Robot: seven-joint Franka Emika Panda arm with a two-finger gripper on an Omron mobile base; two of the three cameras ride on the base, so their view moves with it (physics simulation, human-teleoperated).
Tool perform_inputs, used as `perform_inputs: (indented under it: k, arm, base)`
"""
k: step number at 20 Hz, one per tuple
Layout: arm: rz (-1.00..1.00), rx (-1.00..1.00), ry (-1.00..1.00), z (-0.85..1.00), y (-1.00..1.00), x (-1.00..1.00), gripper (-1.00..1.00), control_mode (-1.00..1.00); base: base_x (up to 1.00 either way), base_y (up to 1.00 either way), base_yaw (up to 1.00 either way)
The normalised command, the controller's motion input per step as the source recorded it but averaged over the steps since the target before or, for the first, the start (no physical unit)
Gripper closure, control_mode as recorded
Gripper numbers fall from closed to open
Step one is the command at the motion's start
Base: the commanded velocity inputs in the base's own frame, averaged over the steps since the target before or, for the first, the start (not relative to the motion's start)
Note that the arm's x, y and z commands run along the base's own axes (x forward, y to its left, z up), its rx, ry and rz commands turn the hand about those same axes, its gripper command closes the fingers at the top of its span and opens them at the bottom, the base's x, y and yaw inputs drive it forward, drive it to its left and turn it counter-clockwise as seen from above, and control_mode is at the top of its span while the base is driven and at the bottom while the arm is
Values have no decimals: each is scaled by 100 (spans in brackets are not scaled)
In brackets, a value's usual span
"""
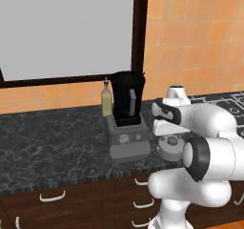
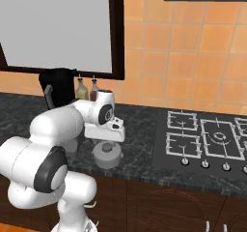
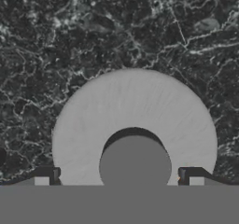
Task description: Close the lid blender by securely placing the lid on top.
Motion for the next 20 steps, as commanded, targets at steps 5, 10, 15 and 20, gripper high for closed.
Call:
perform_inputs:
  k: [5,10,15,20]
  arm:
    - [0,0,0,-25,-15,-14,-100,-100]
    - [0,0,0,-2,-1,0,-100,-100]
    - [0,0,0,-7,0,0,-100,-100]
    - [0,0,0,-22,0,0,-100,-100]
  base:
    - [0,0,0]
    - [0,0,0]
    - [0,0,0]
    - [0,0,0]
